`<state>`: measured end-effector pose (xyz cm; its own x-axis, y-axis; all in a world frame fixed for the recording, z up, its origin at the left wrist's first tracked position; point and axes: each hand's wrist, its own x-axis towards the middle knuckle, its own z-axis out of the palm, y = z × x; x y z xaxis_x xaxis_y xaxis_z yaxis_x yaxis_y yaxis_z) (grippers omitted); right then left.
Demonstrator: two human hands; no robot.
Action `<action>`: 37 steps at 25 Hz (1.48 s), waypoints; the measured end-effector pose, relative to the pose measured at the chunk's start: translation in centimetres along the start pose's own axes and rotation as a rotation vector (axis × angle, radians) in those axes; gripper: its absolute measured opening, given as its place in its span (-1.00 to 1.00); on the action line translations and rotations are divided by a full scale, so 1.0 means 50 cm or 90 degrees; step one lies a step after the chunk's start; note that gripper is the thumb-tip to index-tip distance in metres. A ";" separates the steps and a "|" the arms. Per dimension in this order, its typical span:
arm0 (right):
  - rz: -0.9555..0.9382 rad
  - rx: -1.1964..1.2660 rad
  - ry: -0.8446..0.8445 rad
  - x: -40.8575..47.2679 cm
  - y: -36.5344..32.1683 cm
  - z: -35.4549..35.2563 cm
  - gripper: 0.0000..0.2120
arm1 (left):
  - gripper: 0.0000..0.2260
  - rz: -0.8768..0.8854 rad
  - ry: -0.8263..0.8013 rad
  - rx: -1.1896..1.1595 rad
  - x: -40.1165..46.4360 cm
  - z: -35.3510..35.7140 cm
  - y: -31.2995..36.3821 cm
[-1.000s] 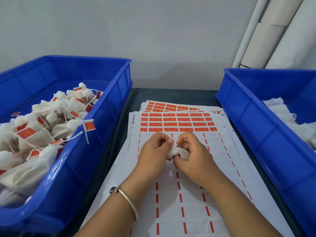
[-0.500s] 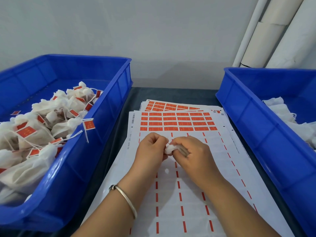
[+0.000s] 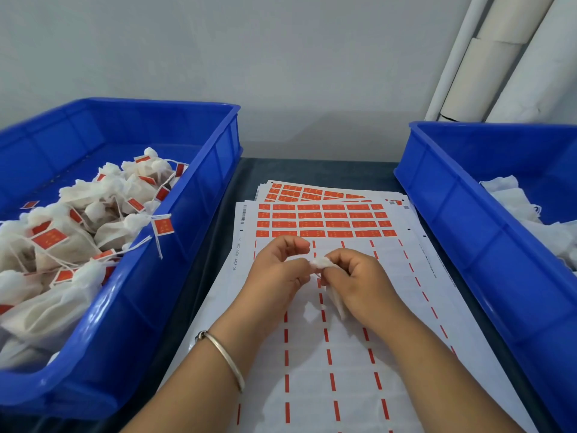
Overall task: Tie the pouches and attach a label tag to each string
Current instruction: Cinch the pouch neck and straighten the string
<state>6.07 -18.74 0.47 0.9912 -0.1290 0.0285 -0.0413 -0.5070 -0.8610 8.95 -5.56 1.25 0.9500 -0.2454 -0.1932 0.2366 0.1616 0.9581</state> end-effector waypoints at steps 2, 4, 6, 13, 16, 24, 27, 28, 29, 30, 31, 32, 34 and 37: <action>0.050 0.059 -0.032 0.001 -0.002 -0.006 -0.75 | -0.80 0.030 0.023 0.051 0.001 -0.002 -0.005; 0.113 0.174 -0.071 0.002 -0.001 -0.010 -0.74 | -0.82 0.071 0.065 0.130 0.004 0.000 -0.007; 0.158 0.305 -0.108 0.002 -0.001 -0.013 -0.78 | -0.77 0.136 0.087 0.228 0.003 0.005 -0.005; 0.166 0.413 -0.091 0.005 0.004 -0.021 -0.79 | -0.74 0.309 -0.002 0.387 -0.012 0.001 -0.008; 0.167 0.407 -0.075 0.006 0.005 -0.018 -0.81 | -0.89 0.347 0.024 0.498 -0.008 -0.001 -0.011; 0.128 0.333 -0.100 0.008 0.005 -0.021 -0.84 | -0.87 0.360 0.067 0.643 0.006 -0.016 -0.004; 0.133 0.344 -0.122 0.011 0.006 -0.024 -0.63 | -0.85 0.370 0.093 0.675 0.010 -0.022 -0.001; 0.133 0.351 -0.122 0.013 0.008 -0.025 -0.58 | -0.85 0.375 0.107 0.684 0.012 -0.024 -0.001; 0.132 0.356 -0.121 0.015 0.010 -0.025 -0.54 | -0.85 0.377 0.118 0.689 0.013 -0.026 0.000; 0.129 0.358 -0.121 0.017 0.013 -0.025 -0.52 | -0.84 0.374 0.129 0.690 0.016 -0.027 -0.001; 0.126 0.356 -0.123 0.017 0.013 -0.025 -0.51 | -0.85 0.366 0.141 0.688 0.018 -0.028 -0.002; 0.122 0.354 -0.128 0.018 0.015 -0.024 -0.50 | -0.86 0.357 0.158 0.682 0.020 -0.031 -0.003; 0.112 0.351 -0.146 0.017 0.016 -0.023 -0.49 | -0.91 0.336 0.202 0.657 0.026 -0.038 -0.003; 0.103 0.351 -0.178 0.014 0.017 -0.023 -0.51 | -0.96 0.311 0.238 0.632 0.031 -0.045 -0.002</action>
<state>6.58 -20.22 0.34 0.9762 0.0981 -0.1936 -0.1967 0.0234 -0.9802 10.87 -3.83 0.36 0.9361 -0.0401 0.3496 -0.2766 -0.6979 0.6606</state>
